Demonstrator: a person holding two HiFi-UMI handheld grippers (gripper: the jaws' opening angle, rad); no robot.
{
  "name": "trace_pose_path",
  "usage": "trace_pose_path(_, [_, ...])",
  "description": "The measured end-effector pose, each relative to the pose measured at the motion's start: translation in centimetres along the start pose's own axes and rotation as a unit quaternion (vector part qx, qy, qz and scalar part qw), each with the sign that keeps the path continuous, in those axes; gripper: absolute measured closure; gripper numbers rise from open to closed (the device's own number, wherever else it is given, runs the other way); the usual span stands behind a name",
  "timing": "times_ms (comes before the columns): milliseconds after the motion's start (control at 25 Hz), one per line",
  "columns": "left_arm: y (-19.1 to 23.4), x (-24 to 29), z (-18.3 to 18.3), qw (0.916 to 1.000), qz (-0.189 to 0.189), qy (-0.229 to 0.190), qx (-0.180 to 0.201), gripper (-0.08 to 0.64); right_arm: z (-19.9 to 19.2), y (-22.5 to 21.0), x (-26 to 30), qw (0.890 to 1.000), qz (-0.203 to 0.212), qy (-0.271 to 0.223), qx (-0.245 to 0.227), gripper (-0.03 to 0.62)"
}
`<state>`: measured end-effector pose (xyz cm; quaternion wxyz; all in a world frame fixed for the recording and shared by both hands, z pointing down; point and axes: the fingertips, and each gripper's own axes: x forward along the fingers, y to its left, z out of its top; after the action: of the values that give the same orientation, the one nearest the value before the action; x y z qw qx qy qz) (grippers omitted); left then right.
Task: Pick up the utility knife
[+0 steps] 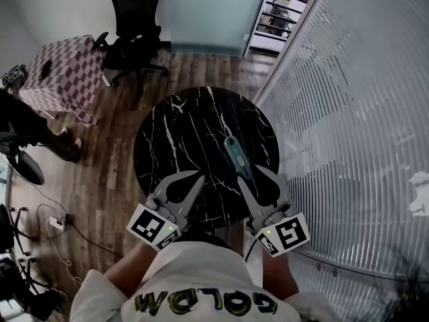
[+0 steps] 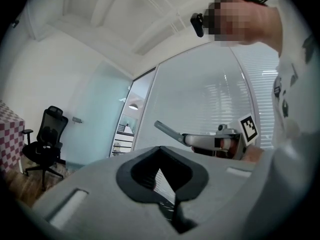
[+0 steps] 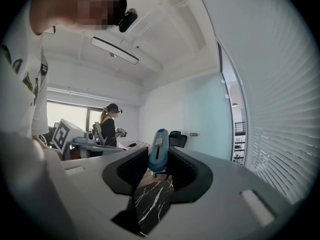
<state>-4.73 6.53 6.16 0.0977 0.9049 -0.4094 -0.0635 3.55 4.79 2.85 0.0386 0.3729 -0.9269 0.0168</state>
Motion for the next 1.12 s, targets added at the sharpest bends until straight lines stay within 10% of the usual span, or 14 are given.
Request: trace_pose_path(1120, [-1.5, 0.6, 3.8, 0.9986, -0.012, -0.048, 0.017, 0.560, 3.0, 0.1, -1.7, 0.999, -0.007, -0.040, -0.011, 0.462])
